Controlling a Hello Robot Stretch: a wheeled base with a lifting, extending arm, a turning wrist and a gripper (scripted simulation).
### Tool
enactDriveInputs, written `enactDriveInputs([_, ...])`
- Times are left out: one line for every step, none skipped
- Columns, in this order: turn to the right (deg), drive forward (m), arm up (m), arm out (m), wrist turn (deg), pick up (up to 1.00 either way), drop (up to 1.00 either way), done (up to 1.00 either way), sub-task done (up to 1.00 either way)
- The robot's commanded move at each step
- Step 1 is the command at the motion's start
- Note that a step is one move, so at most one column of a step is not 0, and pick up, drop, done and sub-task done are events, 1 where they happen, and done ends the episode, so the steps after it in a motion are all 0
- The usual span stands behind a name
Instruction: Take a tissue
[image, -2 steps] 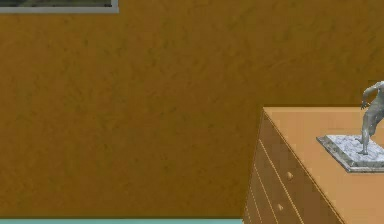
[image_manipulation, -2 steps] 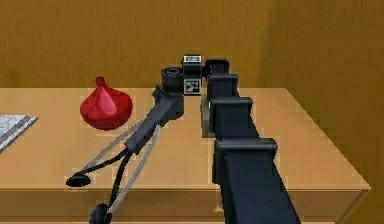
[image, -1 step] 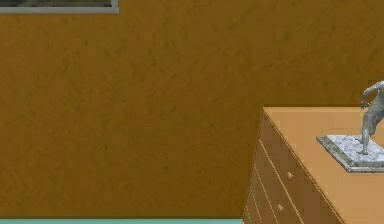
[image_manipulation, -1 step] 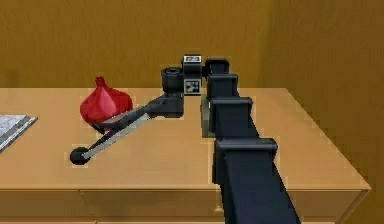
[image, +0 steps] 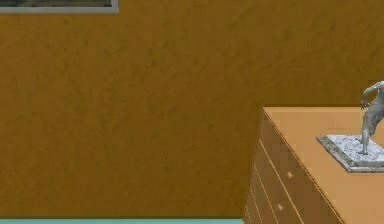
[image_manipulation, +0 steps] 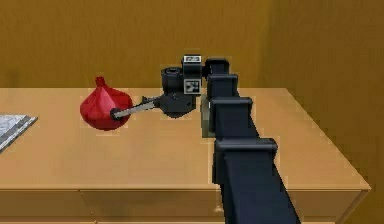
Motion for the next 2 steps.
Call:
enactDriveInputs([0.0,0.0,0.0,0.0,45.0,0.0,0.0,0.0,0.0])
enactDriveInputs([0.0,0.0,0.0,0.0,18.0,0.0,0.0,0.0,0.0])
